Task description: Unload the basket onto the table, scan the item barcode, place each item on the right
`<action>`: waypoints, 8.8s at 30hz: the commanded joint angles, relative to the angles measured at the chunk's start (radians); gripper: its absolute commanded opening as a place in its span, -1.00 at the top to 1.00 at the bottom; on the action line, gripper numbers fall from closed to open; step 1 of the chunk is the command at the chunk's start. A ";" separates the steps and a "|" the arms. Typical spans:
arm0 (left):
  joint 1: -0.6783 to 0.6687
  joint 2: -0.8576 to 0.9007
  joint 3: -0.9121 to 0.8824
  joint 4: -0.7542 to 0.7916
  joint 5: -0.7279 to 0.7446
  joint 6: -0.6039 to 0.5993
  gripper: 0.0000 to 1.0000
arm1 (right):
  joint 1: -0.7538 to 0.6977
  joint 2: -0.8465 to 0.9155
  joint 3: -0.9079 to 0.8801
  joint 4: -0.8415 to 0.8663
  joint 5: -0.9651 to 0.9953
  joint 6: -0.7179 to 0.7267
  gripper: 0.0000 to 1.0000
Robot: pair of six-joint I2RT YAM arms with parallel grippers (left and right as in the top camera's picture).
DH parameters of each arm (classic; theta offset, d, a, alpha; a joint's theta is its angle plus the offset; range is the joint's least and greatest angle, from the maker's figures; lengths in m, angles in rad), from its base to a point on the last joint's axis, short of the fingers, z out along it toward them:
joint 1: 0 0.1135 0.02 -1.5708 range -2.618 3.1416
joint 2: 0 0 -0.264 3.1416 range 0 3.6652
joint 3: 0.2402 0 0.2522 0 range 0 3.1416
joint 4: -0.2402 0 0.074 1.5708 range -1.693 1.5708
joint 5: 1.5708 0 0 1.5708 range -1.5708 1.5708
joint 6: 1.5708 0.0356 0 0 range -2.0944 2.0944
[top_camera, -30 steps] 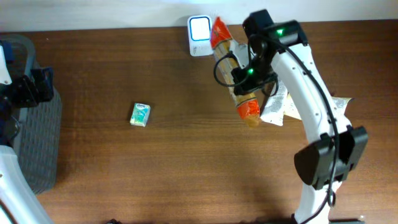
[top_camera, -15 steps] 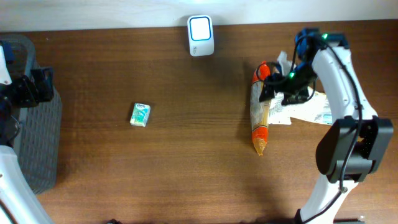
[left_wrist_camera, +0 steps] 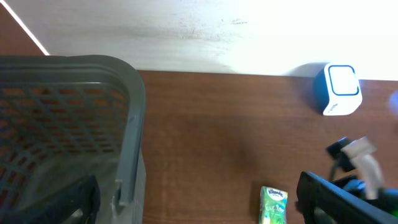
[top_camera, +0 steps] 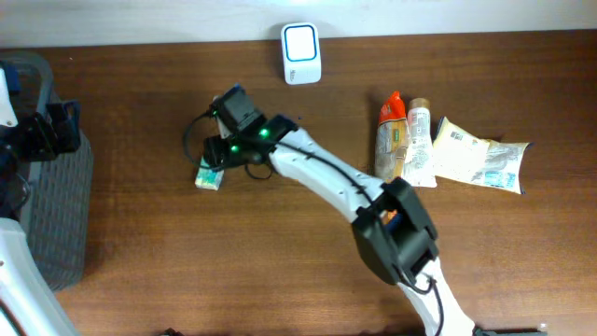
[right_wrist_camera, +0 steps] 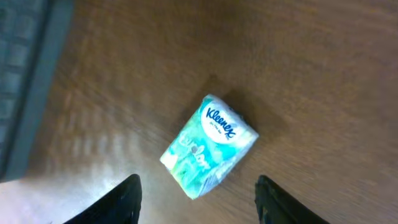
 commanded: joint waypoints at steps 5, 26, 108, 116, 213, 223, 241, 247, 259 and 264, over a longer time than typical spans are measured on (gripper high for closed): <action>0.003 -0.010 0.010 0.001 0.011 0.012 -0.98 | 0.012 0.138 0.003 0.025 0.063 0.012 -0.13; 0.003 -0.010 0.010 0.001 0.011 0.012 -0.98 | -0.117 0.059 0.101 -0.232 -0.183 -0.115 -0.16; 0.003 -0.010 0.010 0.001 0.011 0.012 -0.99 | -0.643 -0.392 -0.039 -0.424 -1.256 -0.456 0.92; 0.003 -0.010 0.010 0.001 0.011 0.012 -0.98 | -0.294 -0.338 0.062 -0.218 0.498 -0.457 0.92; 0.003 -0.010 0.009 0.001 0.010 0.012 -0.98 | -0.797 -2.319 -1.986 0.547 0.092 -0.426 -0.97; -0.208 -0.544 -0.678 0.161 -0.085 0.024 -0.98 | -0.797 -2.319 -1.986 0.547 0.092 -0.426 -0.97; -0.451 -1.371 -1.611 0.811 -0.357 0.005 -0.98 | -0.797 -2.319 -1.986 0.547 0.092 -0.426 -0.97; -0.451 -1.371 -1.611 0.810 -0.357 0.005 -0.98 | -0.797 -2.319 -1.986 0.547 0.092 -0.426 -0.97; -0.451 -1.371 -1.611 0.811 -0.357 0.005 -0.98 | -0.797 -2.319 -1.986 0.547 0.092 -0.426 -0.97; -0.451 -1.371 -1.611 0.811 -0.357 0.005 -0.98 | -0.797 -2.319 -1.986 0.547 0.092 -0.426 -0.97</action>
